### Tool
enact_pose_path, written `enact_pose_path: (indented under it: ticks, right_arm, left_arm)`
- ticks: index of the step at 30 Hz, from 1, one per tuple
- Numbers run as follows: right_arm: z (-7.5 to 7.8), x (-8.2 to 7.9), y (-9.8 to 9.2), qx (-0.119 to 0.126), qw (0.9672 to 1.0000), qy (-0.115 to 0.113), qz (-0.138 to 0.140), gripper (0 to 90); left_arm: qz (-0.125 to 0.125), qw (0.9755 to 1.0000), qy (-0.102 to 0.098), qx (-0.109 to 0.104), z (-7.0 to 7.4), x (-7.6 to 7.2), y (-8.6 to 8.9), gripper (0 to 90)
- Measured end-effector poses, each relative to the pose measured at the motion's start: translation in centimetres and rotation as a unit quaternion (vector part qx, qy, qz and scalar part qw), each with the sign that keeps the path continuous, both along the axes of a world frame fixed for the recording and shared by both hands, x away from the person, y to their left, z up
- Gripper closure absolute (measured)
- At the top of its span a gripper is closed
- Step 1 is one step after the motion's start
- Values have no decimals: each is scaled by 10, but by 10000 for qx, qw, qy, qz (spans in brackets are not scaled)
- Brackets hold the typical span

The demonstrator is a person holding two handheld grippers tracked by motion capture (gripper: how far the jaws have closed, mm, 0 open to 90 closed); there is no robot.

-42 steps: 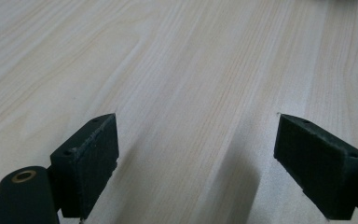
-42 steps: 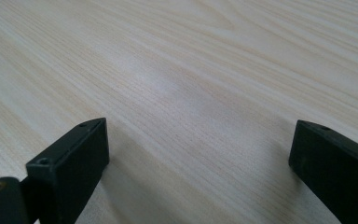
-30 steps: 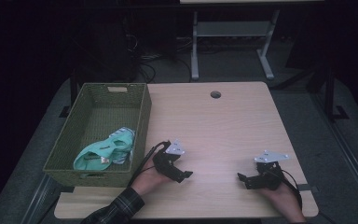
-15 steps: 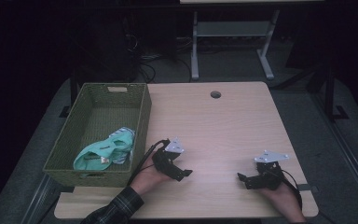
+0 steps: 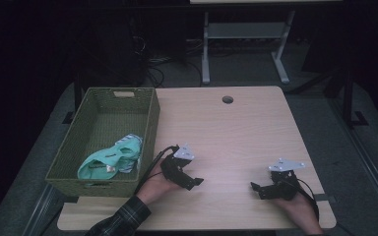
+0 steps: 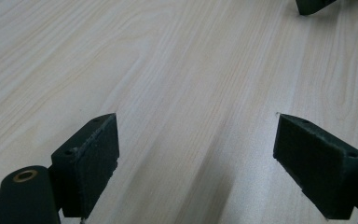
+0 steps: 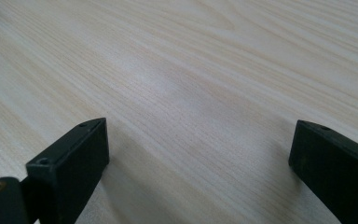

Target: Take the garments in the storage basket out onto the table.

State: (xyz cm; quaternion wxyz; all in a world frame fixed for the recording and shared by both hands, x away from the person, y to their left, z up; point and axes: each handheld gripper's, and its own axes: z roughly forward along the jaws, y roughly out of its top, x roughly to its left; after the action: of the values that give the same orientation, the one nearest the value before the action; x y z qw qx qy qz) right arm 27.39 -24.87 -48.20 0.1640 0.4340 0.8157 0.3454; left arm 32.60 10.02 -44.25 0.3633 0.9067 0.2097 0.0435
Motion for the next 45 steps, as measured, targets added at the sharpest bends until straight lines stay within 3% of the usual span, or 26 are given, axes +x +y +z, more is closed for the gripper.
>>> enact_pose_path:
  ticks: [9, 32, 45]
  right_arm:
    - [0, 0, 0, 1, 10000, 5, -1, 44]
    - [0, 0, 0, -1, 10000, 1, 1, 44]
    - [0, 0, 0, 1, 10000, 1, 0, 44]
  left_arm:
    - [26, 9999, 54, -83, 4, 0, 0, 136]
    - [-56, 10000, 42, -6, 19, 1, 1, 136]
    - [-57, 9999, 15, -128, 29, 1, 0, 136]
